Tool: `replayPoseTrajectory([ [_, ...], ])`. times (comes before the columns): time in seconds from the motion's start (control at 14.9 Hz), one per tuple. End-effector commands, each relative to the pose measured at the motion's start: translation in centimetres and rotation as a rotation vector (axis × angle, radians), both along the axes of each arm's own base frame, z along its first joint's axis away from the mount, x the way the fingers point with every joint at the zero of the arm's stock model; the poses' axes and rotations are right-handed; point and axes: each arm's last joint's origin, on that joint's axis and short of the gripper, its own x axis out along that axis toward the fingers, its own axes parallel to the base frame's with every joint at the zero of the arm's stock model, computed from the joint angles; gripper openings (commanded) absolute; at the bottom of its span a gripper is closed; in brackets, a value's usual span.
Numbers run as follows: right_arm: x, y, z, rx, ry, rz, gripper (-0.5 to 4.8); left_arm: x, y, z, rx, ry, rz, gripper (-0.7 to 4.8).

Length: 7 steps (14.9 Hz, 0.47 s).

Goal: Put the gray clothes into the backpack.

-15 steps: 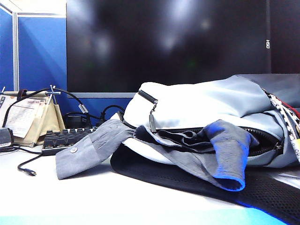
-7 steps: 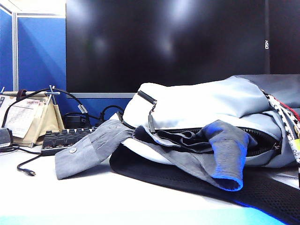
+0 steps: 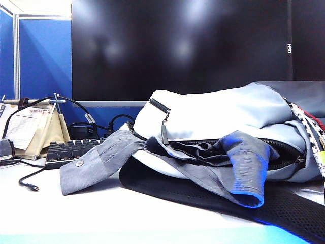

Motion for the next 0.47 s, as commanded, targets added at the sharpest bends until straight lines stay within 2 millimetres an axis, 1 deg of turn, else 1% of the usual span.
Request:
replayPoseTrajectory([
  [0.07,0.7,-0.9,-0.1,0.105,0.075,-0.209,-0.06,0.8,-0.2,-3.7,-0.019,0.007,-0.001,-0.06],
  [0.13,0.3,-1.3,-0.2,0.089,0.092,-0.314,-0.06,1.1,-0.3,-4.6,-0.025,0.012,-0.020,-0.06],
  [0.2,0.1,-1.4,-0.3,0.047,0.100,-0.363,-0.06,1.4,-0.5,-4.9,-0.007,0.035,-0.052,-0.06],
  [0.27,-1.0,-0.5,-0.6,-0.077,0.105,-0.426,-0.06,1.9,-0.8,-5.4,0.017,0.049,-0.114,-0.06],
  [0.34,-1.3,-0.1,-1.2,-0.141,0.136,-0.481,-0.07,2.3,-1.0,-5.8,0.013,0.061,-0.141,-0.06],
  [0.4,-1.9,0.3,-1.9,-0.196,0.175,-0.542,-0.06,2.7,-1.2,-6.2,0.015,0.073,-0.143,-0.06],
  [0.47,-2.9,0.7,-3.6,-0.266,0.293,-0.683,-0.06,3.7,-1.4,-7.3,0.025,0.105,-0.141,-0.06],
])
